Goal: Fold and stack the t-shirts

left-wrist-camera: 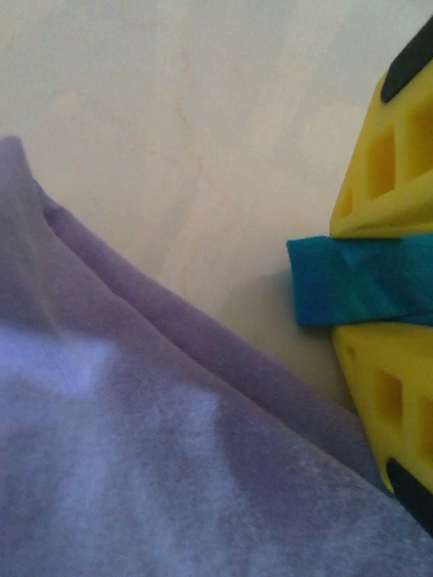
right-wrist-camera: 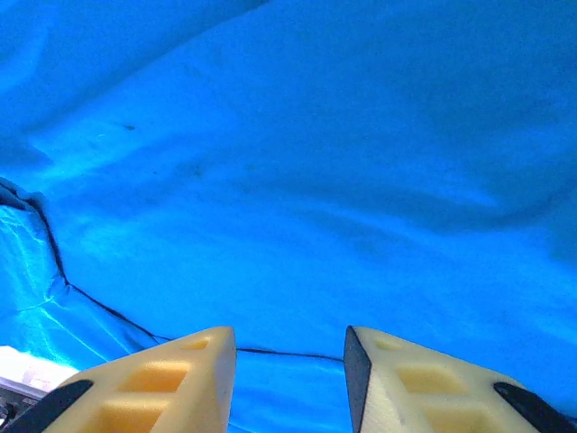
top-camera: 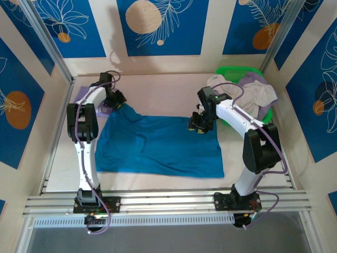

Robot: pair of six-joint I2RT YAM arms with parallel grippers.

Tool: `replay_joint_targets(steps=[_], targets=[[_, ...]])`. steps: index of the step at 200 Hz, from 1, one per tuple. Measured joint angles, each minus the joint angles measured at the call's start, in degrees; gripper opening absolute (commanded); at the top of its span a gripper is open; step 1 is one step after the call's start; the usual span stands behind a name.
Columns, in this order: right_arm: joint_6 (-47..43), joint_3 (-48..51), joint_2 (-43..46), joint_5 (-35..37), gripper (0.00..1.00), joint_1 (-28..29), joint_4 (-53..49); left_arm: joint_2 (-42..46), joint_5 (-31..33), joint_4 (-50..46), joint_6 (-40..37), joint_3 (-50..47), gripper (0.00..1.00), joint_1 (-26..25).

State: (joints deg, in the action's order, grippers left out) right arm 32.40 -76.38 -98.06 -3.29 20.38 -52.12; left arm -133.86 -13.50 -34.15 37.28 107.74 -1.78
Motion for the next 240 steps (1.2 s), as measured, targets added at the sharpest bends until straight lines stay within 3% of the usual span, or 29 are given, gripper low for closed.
replay_joint_targets(steps=[31, 161, 197, 240], targets=[[-0.5, -0.1, 0.0, 0.0, 0.39, -0.5, -0.7, -1.3, 0.1, 0.1, -0.1, 2.2, 0.0, 0.0], [-1.5, -1.9, 0.0, 5.3, 0.39, -0.9, -2.8, 3.9, -1.5, -3.6, -1.8, 2.0, 0.07, -0.3], [-1.6, -1.9, 0.0, 5.3, 0.38, -1.0, -2.8, 4.7, -2.3, -3.8, -1.6, 0.7, 0.25, -0.4], [-2.0, -1.9, 0.0, 5.2, 0.39, -1.4, -2.6, 4.7, -2.6, -4.3, -1.7, 0.4, 0.16, -0.5]])
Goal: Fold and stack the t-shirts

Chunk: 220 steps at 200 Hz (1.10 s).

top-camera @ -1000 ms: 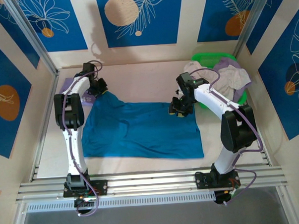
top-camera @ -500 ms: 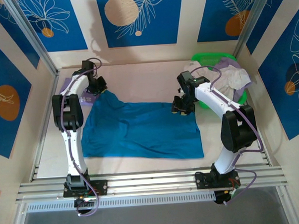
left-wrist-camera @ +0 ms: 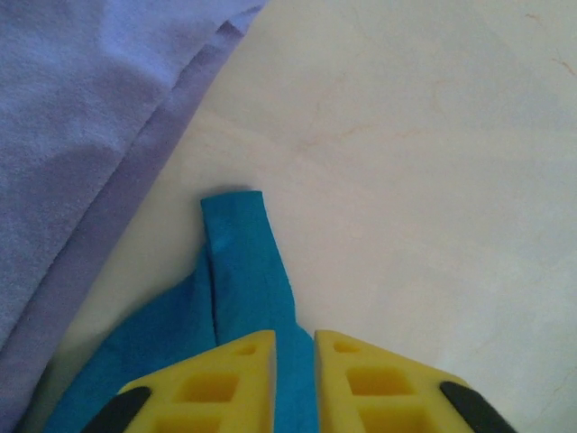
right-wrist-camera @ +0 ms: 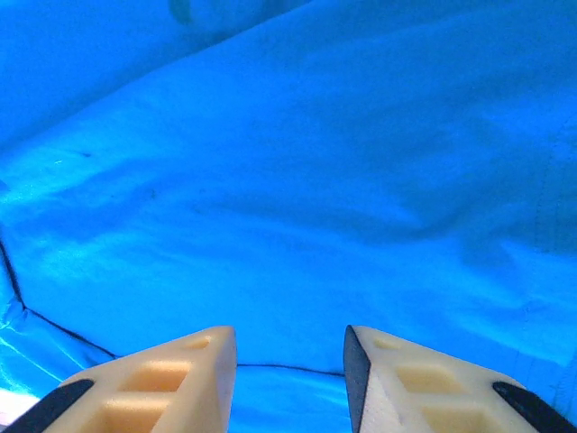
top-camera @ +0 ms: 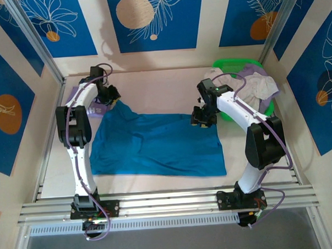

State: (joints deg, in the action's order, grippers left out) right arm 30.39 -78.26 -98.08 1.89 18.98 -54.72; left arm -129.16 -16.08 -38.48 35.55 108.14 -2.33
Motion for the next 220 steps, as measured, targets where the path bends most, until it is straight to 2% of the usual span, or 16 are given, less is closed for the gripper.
replay_joint_targets(steps=[35, 63, 105, 155, 209, 220], targets=[[-0.4, 0.0, 0.0, -0.2, 0.38, -0.8, 0.0, -0.4, 0.1, -0.2, -0.5, 0.2, 0.28, 0.0], [-0.6, 0.0, 0.0, -0.4, 0.39, -1.6, 0.0, -2.1, 1.6, -1.5, -1.5, 1.6, 0.29, 0.0], [-1.0, 0.0, 0.0, -0.4, 0.39, -1.9, 0.0, -5.9, 3.2, -3.1, -2.1, 5.1, 0.23, -0.1], [-1.4, 0.0, 0.0, -0.4, 0.39, -2.4, -0.4, -8.7, 3.7, -3.6, -2.9, 8.1, 0.0, -0.1], [-1.4, 0.0, 0.0, -0.4, 0.39, -2.6, -0.5, -8.6, 4.2, -4.5, -4.0, 8.4, 0.0, -0.1], [-1.4, 0.0, 0.0, -0.4, 0.38, -2.6, -0.5, -8.5, 4.2, -4.6, -4.2, 8.4, 0.09, -0.1]])
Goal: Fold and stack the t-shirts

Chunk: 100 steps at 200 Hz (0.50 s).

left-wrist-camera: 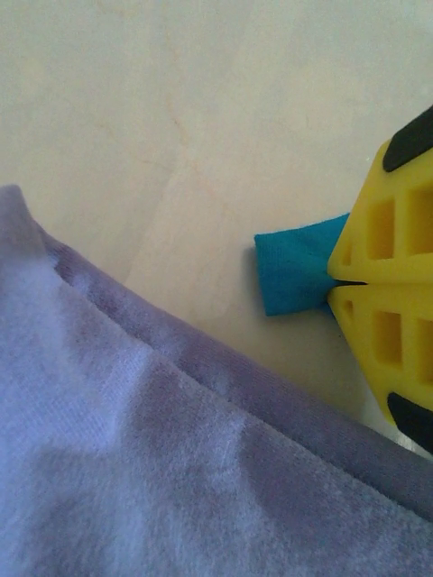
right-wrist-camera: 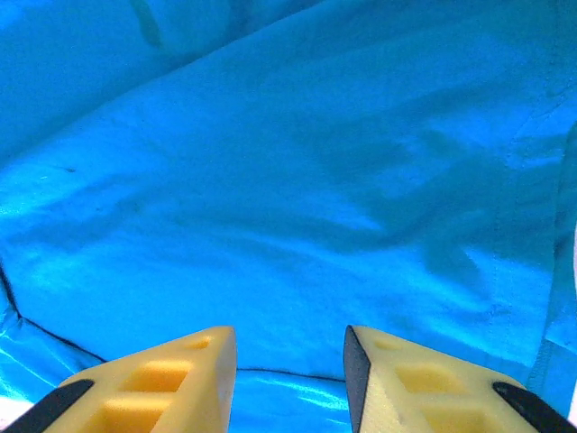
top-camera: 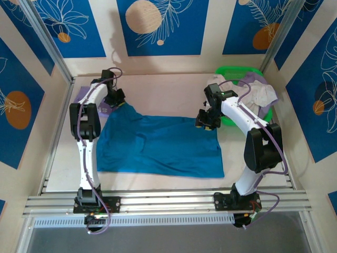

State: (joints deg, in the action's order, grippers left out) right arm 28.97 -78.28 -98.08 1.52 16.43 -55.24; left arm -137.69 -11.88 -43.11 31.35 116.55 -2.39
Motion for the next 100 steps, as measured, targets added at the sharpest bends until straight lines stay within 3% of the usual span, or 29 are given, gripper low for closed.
replay_joint_targets(steps=[18, 74, 100], targets=[[0.0, 0.0, 0.0, 0.0, 0.39, 0.0, 0.0, 0.1, 0.0, -0.1, -0.4, 0.0, 0.21, 0.0], [0.0, 0.0, 0.0, 0.0, 0.39, 0.0, -0.3, 0.0, 0.1, -0.9, -0.4, 0.2, 0.19, 0.0], [0.0, 0.0, 0.0, 0.0, 0.39, 0.0, -1.0, 0.0, 0.9, -0.9, -0.4, 0.2, 0.24, 0.0]])
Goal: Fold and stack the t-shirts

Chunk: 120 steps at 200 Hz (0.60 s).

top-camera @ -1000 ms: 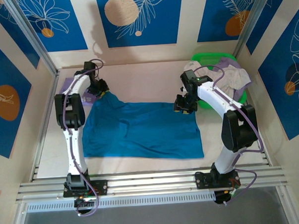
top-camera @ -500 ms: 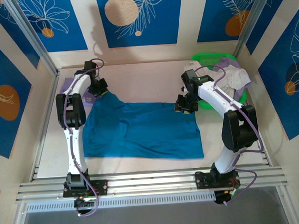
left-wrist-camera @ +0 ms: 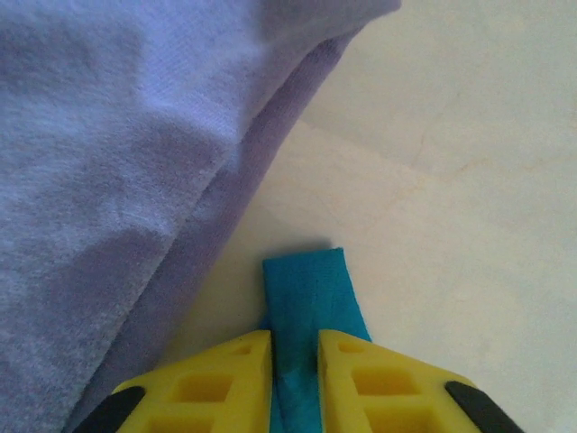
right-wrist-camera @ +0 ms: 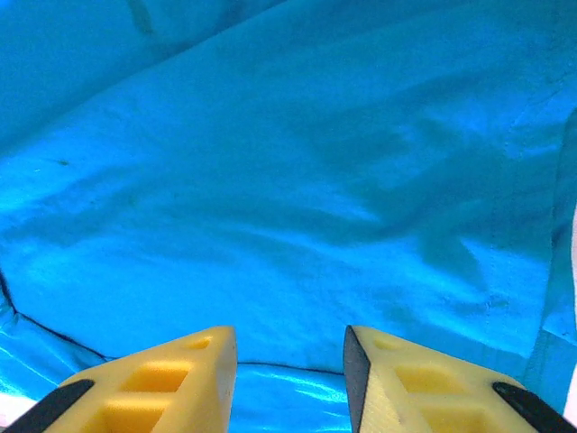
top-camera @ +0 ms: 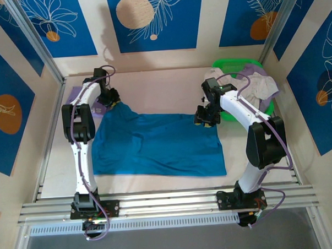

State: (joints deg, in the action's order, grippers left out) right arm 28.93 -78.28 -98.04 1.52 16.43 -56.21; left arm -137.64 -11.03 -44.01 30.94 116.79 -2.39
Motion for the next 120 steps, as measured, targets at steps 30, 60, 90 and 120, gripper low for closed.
replay_joint_targets(steps=[30, 60, 90, 120], targets=[[-0.2, 0.0, 0.0, 0.0, 0.39, -0.1, -0.2, -0.1, 1.3, -0.2, -0.1, 1.0, 0.24, 0.0], [-0.4, 0.0, 0.0, 0.0, 0.39, -0.4, -0.3, -0.2, 2.3, -0.2, -1.0, 2.7, 0.19, 0.0], [-0.4, -0.4, 0.0, 0.0, 0.39, -0.5, -0.7, -0.9, 2.4, -0.1, -1.1, 3.2, 0.21, 0.0], [-0.4, -1.4, 0.0, 0.0, 0.39, -0.5, -1.1, -2.8, 2.4, -0.1, -1.1, 3.7, 0.19, 0.0]])
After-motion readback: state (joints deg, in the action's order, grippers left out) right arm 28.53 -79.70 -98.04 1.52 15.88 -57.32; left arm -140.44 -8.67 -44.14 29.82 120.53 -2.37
